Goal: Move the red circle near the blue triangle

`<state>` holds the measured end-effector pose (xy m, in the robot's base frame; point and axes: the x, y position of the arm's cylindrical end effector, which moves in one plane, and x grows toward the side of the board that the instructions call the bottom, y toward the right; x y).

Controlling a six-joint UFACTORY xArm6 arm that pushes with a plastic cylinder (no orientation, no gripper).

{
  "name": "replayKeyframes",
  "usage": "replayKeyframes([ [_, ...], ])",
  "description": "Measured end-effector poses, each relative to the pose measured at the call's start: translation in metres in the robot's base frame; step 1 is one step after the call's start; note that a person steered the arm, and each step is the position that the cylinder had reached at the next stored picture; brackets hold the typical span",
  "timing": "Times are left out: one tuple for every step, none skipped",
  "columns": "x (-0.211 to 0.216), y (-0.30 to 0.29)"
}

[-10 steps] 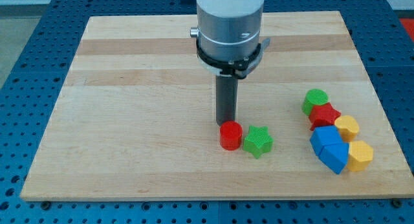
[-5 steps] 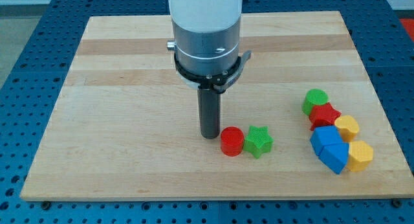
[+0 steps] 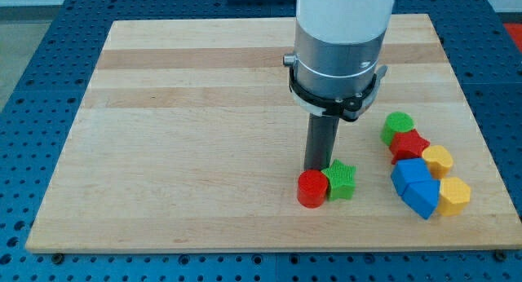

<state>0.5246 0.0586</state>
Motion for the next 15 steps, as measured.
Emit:
replayKeyframes([
  [0.0, 0.003],
  [-0.006, -0.018],
  [-0.006, -0.05],
  [0.01, -0.072],
  [0.024, -0.072],
  [0.024, -0.072],
  [0.027, -0.049],
  [0.037, -0.005],
  [0.048, 0.035],
  [0.055, 0.059],
  [0.055, 0.068],
  [0.055, 0.068],
  [0.054, 0.037],
  [0.054, -0.021],
  [0.053, -0.039],
])
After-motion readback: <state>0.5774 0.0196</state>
